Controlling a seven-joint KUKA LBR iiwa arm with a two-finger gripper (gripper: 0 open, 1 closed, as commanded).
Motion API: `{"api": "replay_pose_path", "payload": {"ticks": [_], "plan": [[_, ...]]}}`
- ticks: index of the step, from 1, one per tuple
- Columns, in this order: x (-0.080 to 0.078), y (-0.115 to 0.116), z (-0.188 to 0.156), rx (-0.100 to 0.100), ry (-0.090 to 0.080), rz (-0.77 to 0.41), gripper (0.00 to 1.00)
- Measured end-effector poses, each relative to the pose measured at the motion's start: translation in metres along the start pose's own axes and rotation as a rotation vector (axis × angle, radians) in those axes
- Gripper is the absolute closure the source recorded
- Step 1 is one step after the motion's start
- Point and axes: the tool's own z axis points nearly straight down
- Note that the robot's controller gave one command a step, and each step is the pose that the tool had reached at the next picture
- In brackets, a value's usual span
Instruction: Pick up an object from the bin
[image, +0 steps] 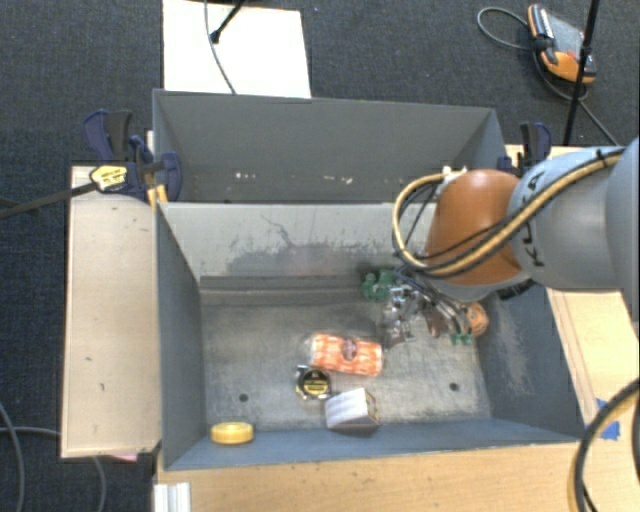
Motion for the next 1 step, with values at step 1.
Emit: {"api": "replay_pose_path", "payload": {"ticks": [1], "plan": [[0.0002,-0.0096,-0.0367,-0.002,0.01,0.066,1.0]]}}
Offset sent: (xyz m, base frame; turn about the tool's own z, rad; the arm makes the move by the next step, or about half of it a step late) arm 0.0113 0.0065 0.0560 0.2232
